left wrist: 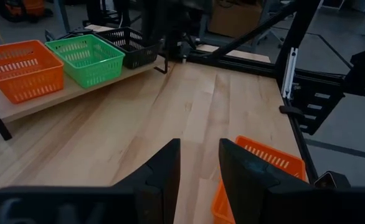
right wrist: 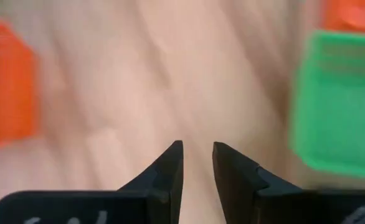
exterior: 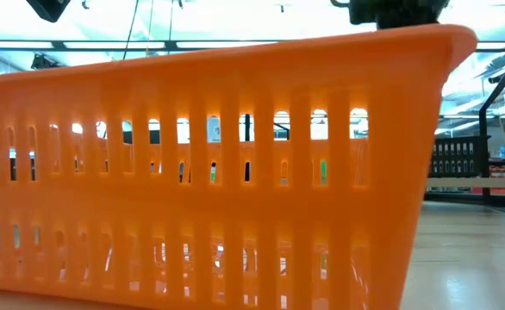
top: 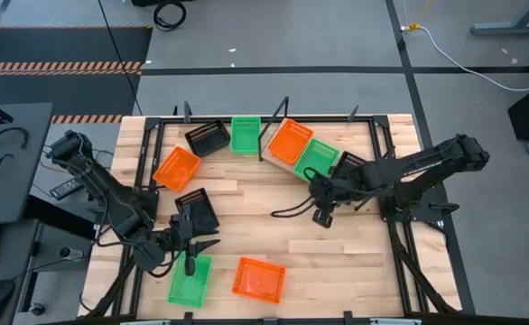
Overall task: Stack baskets on shelf by color
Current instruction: Adjust the green basket on the shelf
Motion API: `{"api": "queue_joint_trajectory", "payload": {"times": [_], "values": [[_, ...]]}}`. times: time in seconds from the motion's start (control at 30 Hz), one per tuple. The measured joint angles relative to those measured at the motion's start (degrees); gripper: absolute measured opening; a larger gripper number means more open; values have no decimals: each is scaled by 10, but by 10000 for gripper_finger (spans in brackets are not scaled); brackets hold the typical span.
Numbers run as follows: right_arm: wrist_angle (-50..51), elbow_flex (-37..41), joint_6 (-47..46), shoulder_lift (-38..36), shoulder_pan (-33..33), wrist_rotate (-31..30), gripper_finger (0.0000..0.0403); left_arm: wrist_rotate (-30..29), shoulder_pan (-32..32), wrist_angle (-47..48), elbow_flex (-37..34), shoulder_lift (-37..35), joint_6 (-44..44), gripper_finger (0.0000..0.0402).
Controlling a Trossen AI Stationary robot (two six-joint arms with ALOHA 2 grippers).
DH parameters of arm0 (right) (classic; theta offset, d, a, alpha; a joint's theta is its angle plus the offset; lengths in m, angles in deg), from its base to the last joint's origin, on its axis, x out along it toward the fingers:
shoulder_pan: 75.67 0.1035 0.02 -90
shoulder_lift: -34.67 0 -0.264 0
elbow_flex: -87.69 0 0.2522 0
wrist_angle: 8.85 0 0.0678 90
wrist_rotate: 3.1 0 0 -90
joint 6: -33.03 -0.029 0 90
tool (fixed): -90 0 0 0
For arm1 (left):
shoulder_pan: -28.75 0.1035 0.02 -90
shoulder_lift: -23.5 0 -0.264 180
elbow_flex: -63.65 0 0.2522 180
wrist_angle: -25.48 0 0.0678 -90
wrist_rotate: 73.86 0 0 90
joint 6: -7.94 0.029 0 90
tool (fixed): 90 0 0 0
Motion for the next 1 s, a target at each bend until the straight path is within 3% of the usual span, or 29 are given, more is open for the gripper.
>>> {"api": "queue_joint_trajectory", "payload": {"times": [0.13,0.43,0.77,1.0], "values": [[-63,21,30,42,6,26,90,0,0,-1,0,0,0,117],[-58,13,88,152,-13,-50,92,0,-1,-1,0,0,0,117],[-60,9,85,146,-50,-113,92,0,-1,0,0,0,0,117],[-56,9,83,145,-70,-114,92,0,-1,-1,0,0,0,117]]}}
